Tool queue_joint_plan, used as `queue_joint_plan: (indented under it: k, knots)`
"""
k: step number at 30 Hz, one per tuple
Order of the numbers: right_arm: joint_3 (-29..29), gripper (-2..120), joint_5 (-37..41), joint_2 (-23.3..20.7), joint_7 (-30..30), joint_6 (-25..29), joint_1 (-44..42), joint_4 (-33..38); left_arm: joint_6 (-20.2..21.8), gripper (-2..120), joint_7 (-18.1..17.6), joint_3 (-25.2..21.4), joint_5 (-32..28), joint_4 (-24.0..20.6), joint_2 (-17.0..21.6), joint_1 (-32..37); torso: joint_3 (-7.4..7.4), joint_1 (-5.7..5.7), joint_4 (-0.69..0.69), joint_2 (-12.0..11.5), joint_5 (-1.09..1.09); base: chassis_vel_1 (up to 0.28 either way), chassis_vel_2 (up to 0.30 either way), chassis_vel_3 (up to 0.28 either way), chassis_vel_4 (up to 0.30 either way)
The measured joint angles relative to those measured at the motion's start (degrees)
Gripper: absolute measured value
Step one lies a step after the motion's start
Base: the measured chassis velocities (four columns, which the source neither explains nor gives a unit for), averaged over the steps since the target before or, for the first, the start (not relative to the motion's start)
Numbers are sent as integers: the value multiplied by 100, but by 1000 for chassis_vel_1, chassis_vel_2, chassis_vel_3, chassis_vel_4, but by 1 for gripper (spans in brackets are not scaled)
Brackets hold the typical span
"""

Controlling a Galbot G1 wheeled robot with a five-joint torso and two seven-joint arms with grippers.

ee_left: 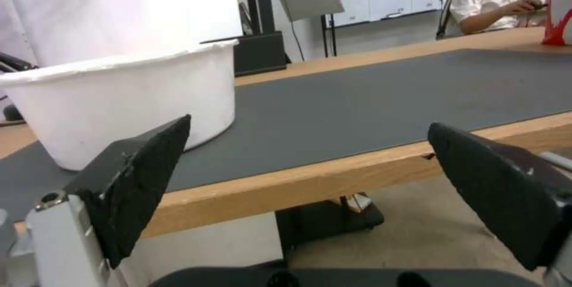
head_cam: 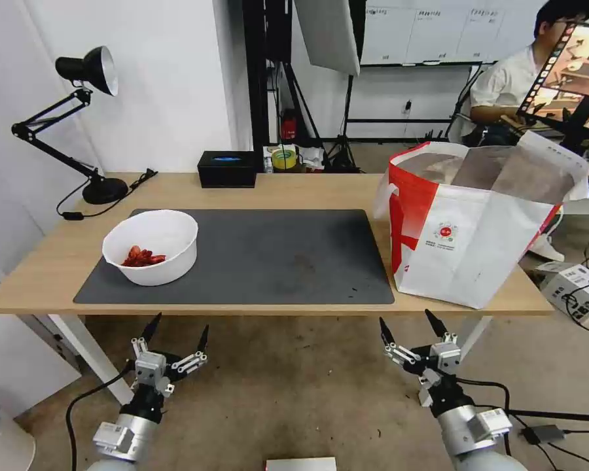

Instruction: Pick up the trash from the table and place it into the takeout bag.

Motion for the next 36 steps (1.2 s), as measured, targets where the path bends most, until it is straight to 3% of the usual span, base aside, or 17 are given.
queue_joint_plan:
  k: [7, 13, 15, 16, 19, 20, 22, 24, 27, 28, 31, 36]
  knots:
    - [-10, 100, 16, -12, 13, -1, 6, 23, -4, 100, -4, -16, -41, 43, 40, -3, 0, 0, 0, 0, -1, 0, 0, 0, 0]
    - [-12, 100, 21, -15, 15, -7, 12, 26, 314, 100, -383, -177, -592, -211, 388, -237, 0, 0, 1, 0, 0, 0, 0, 0, 0]
    - [-13, 100, 23, -15, 15, -9, 15, 27, 645, 100, -707, -281, -991, -318, 699, -524, 0, 0, 0, 0, -2, 0, 0, 0, 0]
    - [-13, 100, 23, -15, 15, -9, 15, 27, 645, 100, -707, -281, -991, -318, 699, -524, 0, 0, 0, 0, -2, 0, 0, 0, 0]
    - [-13, 100, 26, -17, 15, -14, 16, 29, 1377, 100, -1438, -367, -1735, -519, 1369, -916, 1, 1, -1, 0, -1, 0, 0, 0, 0]
    - [-13, 100, 26, -17, 15, -14, 16, 29, 1377, 100, -1438, -367, -1735, -519, 1369, -916, 1, 1, -1, 0, -1, 0, 0, 0, 0]
    - [-14, 100, 27, -18, 15, -17, 17, 31, 1804, 100, -1815, -484, -2207, -555, 1876, -1153, 1, 0, 1, 0, 0, 0, 0, 0, 0]
    - [-13, 100, 28, -18, 16, -18, 18, 31, 1896, 100, -1908, -495, -2325, -518, 2044, -1257, 1, 0, 1, 0, 1, 0, 0, 0, 0]
    - [-13, 100, 30, -19, 16, -20, 19, 33, 2277, 100, -2078, -399, -3043, -244, 2735, -1747, 1, 1, 0, 0, -2, 0, 0, 0, 0]
    - [-13, 100, 30, -19, 16, -20, 19, 33, 2277, 100, -2078, -399, -3043, -244, 2735, -1747, 1, 1, 0, 0, -2, 0, 0, 0, 0]
    - [-13, 100, 31, -20, 15, -22, 20, 33, 2877, 100, -2308, -249, -4004, -45, 3317, -2249, 1, 1, -2, 0, 0, 0, 0, 0, 0]
    - [-12, 100, 31, -21, 15, -23, 21, 33, 3211, 100, -2534, -252, -4529, 107, 3594, -2417, 1, 1, -1, -1, -1, 0, 0, 0, 0]
